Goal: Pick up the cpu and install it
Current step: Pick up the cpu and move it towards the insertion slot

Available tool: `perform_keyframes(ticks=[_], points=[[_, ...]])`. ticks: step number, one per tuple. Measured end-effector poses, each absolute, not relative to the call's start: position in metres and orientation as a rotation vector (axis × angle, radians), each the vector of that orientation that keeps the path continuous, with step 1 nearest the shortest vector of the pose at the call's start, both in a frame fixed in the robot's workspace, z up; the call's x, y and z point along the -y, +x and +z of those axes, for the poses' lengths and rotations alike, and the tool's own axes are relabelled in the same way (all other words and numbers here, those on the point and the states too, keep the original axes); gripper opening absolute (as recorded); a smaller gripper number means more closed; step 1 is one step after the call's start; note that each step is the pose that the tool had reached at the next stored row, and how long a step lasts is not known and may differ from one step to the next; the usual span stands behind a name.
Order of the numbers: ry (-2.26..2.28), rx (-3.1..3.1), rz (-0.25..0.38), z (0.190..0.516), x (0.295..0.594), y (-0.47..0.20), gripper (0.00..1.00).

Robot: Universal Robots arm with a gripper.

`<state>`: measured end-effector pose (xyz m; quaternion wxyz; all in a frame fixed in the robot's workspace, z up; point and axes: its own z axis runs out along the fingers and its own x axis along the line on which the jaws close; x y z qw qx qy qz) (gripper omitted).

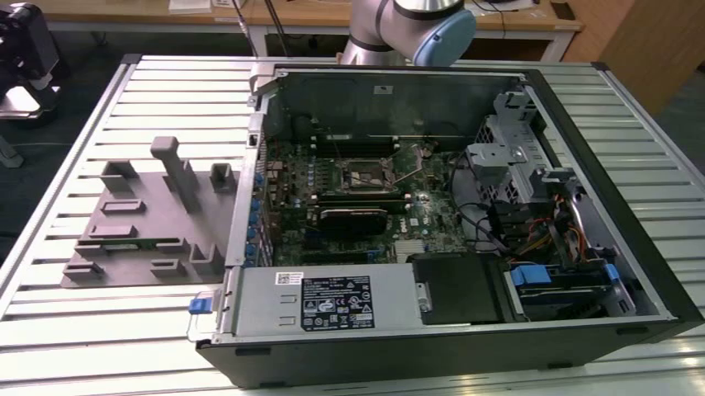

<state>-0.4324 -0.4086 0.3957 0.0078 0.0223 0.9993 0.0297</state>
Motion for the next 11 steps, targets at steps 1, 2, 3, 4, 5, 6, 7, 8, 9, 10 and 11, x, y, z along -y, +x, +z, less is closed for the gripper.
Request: perform_keyframes(ticks=[1,2,3,4,5,6,7,8,9,10,11], points=[[0.070,-3.124,0.093,0.396,0.408,-0.432,0.54],[0.070,-3.124,0.093,0.396,0.408,-0.431,0.54],[0.070,-3.124,0.093,0.396,0.409,-0.431,0.54],[0.070,-3.124,0.093,0.396,0.409,-0.430,0.54],[0.070,-3.124,0.093,0.396,0.409,-0.429,0.54],[0.070,-3.124,0.093,0.396,0.409,-0.428,0.54],[0.070,-3.124,0.093,0.396,0.409,-0.427,0.54],[0.070,-3.124,0.093,0.396,0.409,-0.425,0.54],[0.070,-3.124,0.093,0.396,0.409,-0.424,0.54],[0.070,-3.124,0.093,0.396,0.409,-0.423,0.54],[0.070,-3.124,0.093,0.396,0.409,-0.421,0.54]])
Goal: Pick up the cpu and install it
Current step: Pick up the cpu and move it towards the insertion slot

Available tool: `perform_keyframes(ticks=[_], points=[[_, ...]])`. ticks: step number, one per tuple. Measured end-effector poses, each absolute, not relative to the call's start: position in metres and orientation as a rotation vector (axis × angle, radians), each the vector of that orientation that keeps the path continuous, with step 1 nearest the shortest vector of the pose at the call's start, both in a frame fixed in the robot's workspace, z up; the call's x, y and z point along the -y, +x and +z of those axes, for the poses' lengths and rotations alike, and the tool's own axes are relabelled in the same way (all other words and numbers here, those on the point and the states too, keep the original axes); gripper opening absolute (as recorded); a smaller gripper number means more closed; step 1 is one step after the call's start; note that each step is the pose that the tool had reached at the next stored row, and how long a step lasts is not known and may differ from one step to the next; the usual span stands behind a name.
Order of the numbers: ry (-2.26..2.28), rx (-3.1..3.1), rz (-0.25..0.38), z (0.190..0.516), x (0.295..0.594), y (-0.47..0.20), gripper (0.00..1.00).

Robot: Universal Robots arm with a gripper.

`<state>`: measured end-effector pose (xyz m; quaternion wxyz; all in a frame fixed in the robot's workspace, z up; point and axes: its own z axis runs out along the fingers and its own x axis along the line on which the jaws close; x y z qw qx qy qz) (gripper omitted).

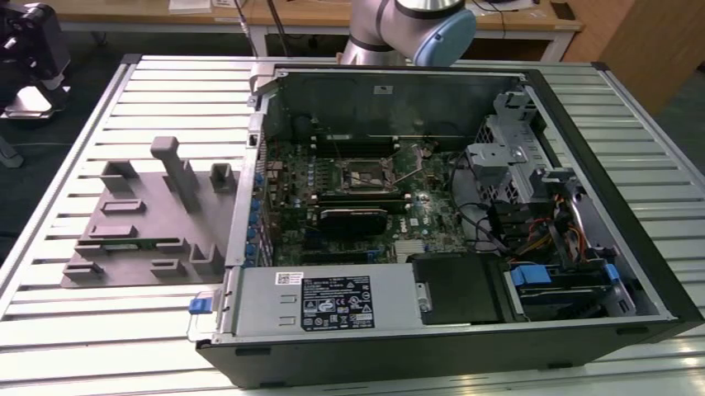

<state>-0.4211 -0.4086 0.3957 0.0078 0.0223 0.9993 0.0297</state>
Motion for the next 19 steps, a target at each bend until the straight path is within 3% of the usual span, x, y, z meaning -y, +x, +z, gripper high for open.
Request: perform_keyframes(ticks=[19], points=[[0.070,-3.124,0.093,0.396,0.409,-0.393,0.54]])
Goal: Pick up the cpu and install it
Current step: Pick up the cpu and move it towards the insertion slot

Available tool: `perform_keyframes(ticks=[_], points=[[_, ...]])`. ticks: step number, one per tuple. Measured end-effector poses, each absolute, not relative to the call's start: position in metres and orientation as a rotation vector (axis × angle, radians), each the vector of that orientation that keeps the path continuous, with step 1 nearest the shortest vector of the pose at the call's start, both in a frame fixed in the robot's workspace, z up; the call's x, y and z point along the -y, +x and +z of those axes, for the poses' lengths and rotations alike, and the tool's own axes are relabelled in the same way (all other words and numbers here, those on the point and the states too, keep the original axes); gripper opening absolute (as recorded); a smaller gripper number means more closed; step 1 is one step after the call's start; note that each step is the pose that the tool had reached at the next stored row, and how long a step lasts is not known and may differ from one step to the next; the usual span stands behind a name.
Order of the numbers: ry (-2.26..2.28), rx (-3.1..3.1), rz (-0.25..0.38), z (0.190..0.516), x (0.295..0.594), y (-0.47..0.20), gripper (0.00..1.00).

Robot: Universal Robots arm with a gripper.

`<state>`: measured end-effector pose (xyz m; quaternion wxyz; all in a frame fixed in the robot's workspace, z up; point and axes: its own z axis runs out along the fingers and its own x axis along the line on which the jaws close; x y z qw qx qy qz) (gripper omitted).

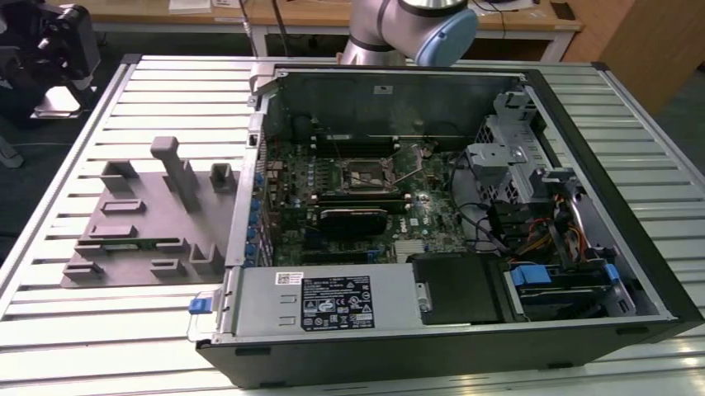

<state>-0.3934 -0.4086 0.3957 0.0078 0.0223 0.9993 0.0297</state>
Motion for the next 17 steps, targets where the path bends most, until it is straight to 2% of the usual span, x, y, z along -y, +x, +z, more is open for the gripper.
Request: perform_keyframes(ticks=[17], points=[[0.070,-3.124,0.093,0.396,0.409,-0.367,0.54]])
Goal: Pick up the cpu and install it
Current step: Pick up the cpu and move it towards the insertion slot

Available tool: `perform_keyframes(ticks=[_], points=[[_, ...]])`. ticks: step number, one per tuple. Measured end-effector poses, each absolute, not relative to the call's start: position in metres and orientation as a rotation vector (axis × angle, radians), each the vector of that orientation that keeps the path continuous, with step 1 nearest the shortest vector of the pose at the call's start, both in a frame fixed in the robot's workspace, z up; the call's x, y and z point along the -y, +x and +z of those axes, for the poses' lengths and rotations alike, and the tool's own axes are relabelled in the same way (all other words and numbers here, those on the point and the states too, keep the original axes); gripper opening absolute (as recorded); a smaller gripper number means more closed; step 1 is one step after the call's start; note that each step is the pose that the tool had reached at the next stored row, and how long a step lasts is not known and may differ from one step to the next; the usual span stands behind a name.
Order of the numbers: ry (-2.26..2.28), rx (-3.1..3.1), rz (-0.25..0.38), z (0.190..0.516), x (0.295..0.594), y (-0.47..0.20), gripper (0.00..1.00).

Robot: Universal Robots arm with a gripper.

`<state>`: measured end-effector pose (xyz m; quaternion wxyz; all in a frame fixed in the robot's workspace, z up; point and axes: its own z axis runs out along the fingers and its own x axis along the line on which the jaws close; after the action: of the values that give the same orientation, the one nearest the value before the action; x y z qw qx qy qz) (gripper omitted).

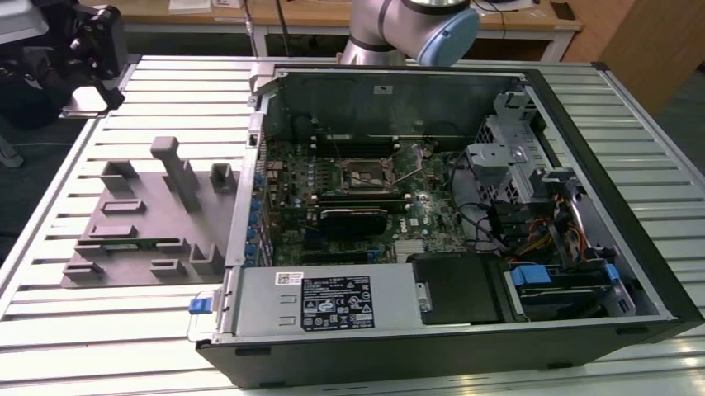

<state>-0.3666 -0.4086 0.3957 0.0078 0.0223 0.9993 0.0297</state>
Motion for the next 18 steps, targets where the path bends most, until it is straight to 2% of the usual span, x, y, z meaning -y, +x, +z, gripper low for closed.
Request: perform_keyframes(ticks=[18], points=[[0.070,-3.124,0.093,0.396,0.409,-0.332,0.54]])
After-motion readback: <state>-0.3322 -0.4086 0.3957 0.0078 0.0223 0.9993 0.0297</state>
